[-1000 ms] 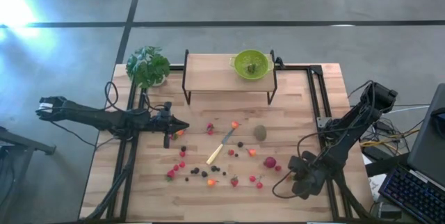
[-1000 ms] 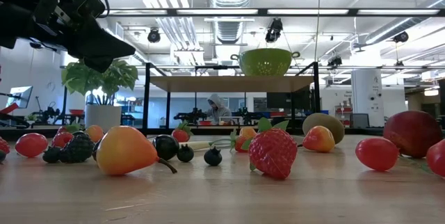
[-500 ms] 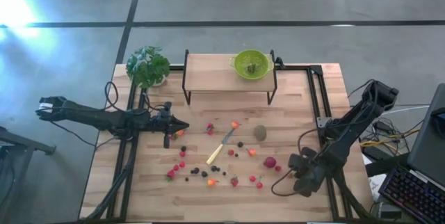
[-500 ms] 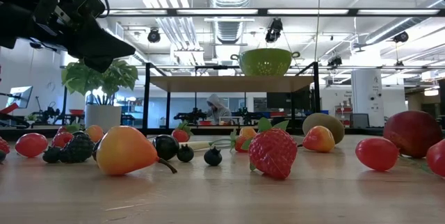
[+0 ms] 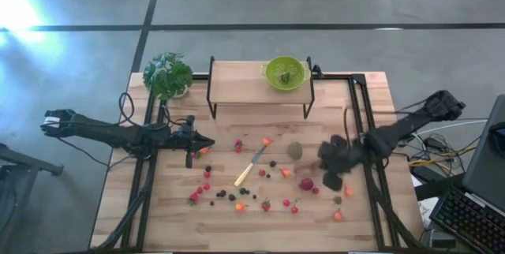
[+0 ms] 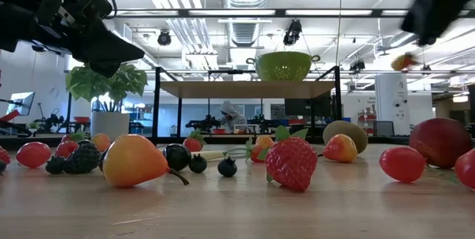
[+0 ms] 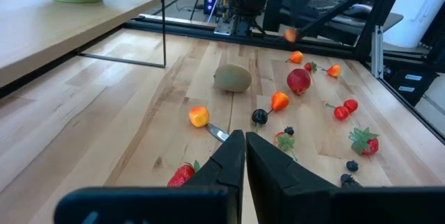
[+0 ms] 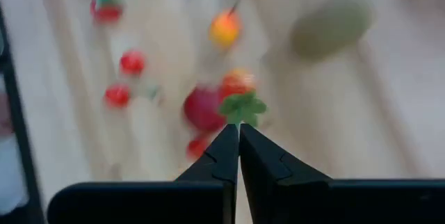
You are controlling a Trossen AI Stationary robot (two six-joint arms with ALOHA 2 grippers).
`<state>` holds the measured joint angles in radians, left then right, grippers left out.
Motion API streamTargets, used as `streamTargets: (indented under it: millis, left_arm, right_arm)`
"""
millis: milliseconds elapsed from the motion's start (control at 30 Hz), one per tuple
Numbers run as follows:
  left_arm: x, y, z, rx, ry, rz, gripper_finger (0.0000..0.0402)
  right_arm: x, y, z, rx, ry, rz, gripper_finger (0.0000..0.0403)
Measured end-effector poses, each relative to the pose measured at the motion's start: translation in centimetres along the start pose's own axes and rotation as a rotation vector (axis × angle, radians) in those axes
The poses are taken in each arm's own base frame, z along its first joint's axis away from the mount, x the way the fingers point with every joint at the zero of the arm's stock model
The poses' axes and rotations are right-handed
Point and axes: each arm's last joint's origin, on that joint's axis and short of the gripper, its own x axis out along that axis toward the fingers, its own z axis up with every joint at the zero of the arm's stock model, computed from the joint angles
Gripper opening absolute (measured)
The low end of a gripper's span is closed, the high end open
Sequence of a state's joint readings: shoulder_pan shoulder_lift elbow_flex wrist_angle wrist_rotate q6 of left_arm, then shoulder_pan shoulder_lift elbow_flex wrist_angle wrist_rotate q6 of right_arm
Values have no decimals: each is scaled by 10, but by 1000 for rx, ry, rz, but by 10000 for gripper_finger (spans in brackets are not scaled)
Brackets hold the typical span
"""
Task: Pick & Place Fruit
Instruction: Put the strawberry into th strainer bowl
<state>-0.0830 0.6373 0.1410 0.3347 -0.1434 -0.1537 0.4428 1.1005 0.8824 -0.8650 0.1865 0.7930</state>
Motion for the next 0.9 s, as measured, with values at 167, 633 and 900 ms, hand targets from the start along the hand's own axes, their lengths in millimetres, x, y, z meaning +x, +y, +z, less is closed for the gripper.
streamTargets:
  millis: [167, 633, 900]
  left_arm:
    - [0, 0, 0, 0, 0, 0, 20]
    - [0, 0, 0, 1, 4, 0, 20]
    - [0, 0, -1, 1, 7, 1, 20]
  right_arm:
    - [-22, -26, 38, -24, -143, -28, 8]
    - [-67, -82, 121, 51, -357, -216, 8]
    - [-60, -113, 163, 84, -347, -322, 8]
